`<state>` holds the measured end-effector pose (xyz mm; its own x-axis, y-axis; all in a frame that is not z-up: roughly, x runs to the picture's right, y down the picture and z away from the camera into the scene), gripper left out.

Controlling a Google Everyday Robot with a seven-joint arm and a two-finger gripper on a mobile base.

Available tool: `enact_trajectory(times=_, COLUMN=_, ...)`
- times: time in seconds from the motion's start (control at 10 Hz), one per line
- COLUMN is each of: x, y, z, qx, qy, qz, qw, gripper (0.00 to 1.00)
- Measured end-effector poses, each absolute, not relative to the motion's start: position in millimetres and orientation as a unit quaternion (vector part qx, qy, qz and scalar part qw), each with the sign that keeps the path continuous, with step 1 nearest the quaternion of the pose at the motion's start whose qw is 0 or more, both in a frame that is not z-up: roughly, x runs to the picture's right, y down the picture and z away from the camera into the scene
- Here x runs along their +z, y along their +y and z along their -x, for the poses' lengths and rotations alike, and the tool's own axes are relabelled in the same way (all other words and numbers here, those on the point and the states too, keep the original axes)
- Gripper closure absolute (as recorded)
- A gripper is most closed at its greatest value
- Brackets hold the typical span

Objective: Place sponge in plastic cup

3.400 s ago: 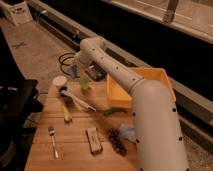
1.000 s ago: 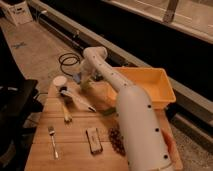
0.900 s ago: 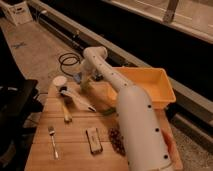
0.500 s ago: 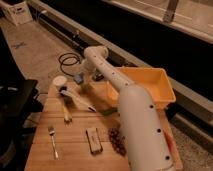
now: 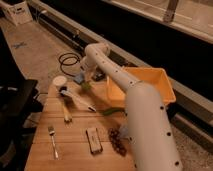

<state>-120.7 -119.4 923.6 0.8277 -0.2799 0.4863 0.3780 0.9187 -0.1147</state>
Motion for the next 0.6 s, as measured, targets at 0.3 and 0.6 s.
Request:
enact_trajectory(times=0.3, x=888.7, y=-141.3, z=93.7, qx=-0.168, qy=-0.214, qz=0.073, qw=0.960, gripper=0.30)
enact_trajectory(times=0.6, x=873.0, y=-141.4, z=74.0, qx=-0.156, qy=-0.207, qz=0.057, qw=0.964, gripper=0.30)
